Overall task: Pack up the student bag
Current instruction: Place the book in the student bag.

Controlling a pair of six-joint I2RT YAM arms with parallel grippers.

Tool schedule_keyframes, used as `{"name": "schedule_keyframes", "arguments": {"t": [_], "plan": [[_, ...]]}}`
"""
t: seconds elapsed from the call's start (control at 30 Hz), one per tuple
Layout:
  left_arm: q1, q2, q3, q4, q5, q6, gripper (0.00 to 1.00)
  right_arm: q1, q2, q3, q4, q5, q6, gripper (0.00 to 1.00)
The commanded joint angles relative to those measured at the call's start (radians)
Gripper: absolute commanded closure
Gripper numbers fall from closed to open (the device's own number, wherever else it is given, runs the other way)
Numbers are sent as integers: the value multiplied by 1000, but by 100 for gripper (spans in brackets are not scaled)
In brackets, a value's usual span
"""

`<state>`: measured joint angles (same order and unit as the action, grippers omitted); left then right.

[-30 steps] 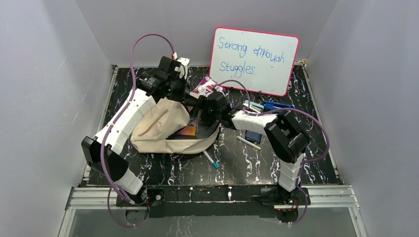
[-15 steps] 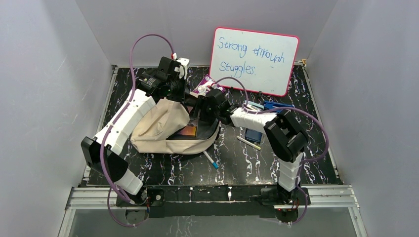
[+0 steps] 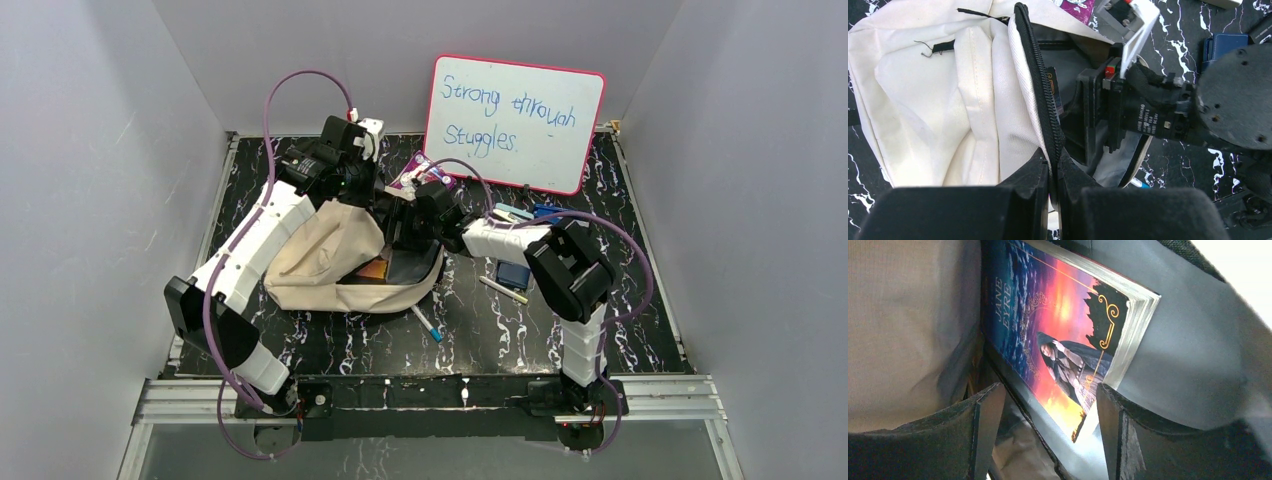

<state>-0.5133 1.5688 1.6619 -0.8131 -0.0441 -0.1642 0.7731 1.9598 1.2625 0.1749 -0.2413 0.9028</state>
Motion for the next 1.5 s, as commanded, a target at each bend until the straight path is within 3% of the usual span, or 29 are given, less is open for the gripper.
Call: {"name": "schedule_keyframes", "arguments": {"t": [0.0, 0.2, 0.33, 0.5, 0.63, 0.8, 1.1, 1.47], "plan": [[2, -58, -19, 37, 0, 0, 100, 4, -145, -30, -12, 122, -71, 23], [1, -92, -88, 45, 11, -6, 100, -4, -336, -123, -137, 460, -172, 21], [1, -134, -176, 30, 37, -1, 100, -38, -425, -176, -165, 563, -215, 21], [1, -193, -234, -53, -74, -30, 100, -123, -449, -226, -165, 516, -209, 21], [1, -241, -250, -70, -82, -36, 100, -157, -442, -248, -145, 472, -197, 21], [1, -245, -175, -119, -153, -14, 100, -170, -438, -264, -133, 443, -183, 21], [2, -228, -56, -192, -445, 14, 100, -173, -443, -291, -124, 430, -173, 21], [2, -228, 11, -231, -540, 12, 100, -178, -432, -306, -114, 412, -171, 21]]}}
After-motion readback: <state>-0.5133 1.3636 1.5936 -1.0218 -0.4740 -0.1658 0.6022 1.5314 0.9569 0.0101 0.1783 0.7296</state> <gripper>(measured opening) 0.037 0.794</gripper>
